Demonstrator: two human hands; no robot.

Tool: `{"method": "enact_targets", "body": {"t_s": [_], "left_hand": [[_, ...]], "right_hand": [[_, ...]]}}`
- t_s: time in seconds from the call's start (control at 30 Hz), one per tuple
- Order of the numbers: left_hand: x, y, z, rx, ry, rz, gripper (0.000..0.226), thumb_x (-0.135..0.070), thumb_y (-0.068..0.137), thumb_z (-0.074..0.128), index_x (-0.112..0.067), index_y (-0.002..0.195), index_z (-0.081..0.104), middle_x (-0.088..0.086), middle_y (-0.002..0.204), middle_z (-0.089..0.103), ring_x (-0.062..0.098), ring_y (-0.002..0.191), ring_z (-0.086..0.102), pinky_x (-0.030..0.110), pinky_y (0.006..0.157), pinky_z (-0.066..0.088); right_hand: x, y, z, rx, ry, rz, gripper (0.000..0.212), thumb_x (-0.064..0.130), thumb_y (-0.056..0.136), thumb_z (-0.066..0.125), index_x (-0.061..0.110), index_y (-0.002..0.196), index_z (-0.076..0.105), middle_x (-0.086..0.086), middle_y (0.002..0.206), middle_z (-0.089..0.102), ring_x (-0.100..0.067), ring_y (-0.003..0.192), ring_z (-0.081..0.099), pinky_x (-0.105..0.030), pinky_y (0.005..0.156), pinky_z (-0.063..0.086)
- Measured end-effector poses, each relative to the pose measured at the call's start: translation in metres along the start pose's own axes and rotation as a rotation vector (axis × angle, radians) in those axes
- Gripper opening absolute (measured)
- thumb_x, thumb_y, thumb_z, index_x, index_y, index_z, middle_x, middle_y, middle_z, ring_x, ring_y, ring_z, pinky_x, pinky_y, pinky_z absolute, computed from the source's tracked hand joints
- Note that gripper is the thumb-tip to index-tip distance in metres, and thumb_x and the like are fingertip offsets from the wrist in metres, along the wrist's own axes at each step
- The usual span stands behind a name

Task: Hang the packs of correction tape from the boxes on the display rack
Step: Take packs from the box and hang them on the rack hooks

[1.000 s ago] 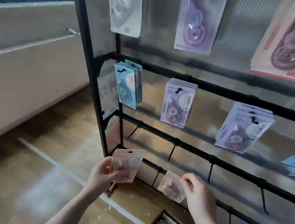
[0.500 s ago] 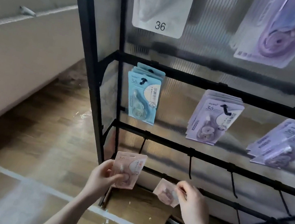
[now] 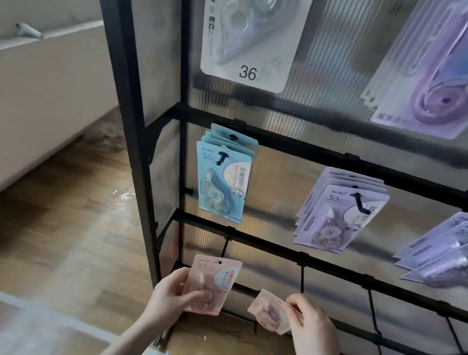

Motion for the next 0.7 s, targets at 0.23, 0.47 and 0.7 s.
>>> {"method": "enact_targets", "body": {"t_s": [0.23, 0.47, 0.7], "left_hand": [[0.033, 0.019, 0.003, -0.025, 0.026, -0.05, 0.027, -0.016, 0.069, 0.079, -0.015, 0.093, 0.066, 0.003, 0.091, 0.071, 0.021, 0.085, 0.068, 0.036, 0.071, 0.057], [0.063, 0.043, 0.006, -0.007, -0.004, -0.077, 0.024, -0.008, 0.074, 0.075, -0.011, 0.096, 0.065, 0.004, 0.092, 0.072, 0.021, 0.089, 0.068, 0.035, 0.077, 0.057], [0.073, 0.049, 0.013, 0.035, 0.015, -0.032, 0.021, -0.01, 0.077, 0.072, -0.014, 0.096, 0.064, -0.004, 0.089, 0.071, 0.013, 0.086, 0.067, 0.026, 0.075, 0.054]], "right_hand": [[-0.005, -0.001, 0.023, -0.003, -0.064, -0.091, 0.024, 0.011, 0.064, 0.084, 0.021, 0.071, 0.063, 0.021, 0.061, 0.043, 0.006, 0.045, 0.034, -0.002, 0.041, 0.017], [-0.021, -0.001, 0.053, -0.069, -0.019, -0.112, 0.017, 0.01, 0.07, 0.079, 0.018, 0.073, 0.064, 0.01, 0.067, 0.062, -0.006, 0.052, 0.054, -0.015, 0.04, 0.039], [-0.024, -0.003, 0.073, -0.059, -0.015, -0.093, 0.013, 0.008, 0.071, 0.077, 0.014, 0.077, 0.067, 0.007, 0.068, 0.065, -0.009, 0.054, 0.053, -0.013, 0.041, 0.033]]}}
Point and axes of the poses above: each hand's wrist, its own y-axis towards the middle knuckle, its own z-axis out of the palm, x = y × z, the point moved 4 cm from there along y, towards the middle knuckle
